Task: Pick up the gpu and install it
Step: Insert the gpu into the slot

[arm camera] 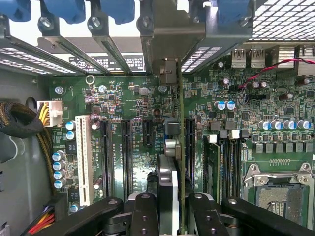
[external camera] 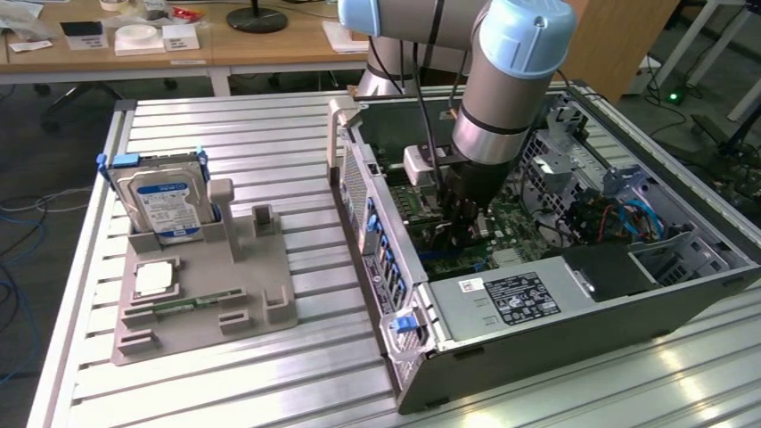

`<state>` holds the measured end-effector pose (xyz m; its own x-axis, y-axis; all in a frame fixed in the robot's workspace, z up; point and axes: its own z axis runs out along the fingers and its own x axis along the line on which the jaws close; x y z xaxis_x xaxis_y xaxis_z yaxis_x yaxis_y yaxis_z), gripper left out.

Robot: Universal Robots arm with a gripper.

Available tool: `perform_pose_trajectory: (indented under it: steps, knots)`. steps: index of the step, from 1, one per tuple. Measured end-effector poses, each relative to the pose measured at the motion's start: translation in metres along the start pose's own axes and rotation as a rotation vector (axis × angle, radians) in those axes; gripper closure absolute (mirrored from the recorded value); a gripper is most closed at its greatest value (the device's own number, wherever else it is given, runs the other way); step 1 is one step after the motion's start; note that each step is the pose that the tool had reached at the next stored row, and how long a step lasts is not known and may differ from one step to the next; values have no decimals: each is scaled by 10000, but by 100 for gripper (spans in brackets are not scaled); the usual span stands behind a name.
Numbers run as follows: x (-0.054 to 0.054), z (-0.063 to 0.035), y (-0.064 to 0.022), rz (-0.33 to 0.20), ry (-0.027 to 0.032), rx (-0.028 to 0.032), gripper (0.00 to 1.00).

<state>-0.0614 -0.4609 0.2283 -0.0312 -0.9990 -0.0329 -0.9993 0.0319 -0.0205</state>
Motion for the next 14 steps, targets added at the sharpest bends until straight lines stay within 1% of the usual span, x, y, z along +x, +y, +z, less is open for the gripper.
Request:
perform_pose_trajectory:
  steps: [6, 9, 14]
  knots:
    - [0, 13, 0, 0, -3, 0, 72]
    - [2, 30, 1, 0, 9, -7, 72]
    - [1, 36, 1, 1, 0, -3, 72]
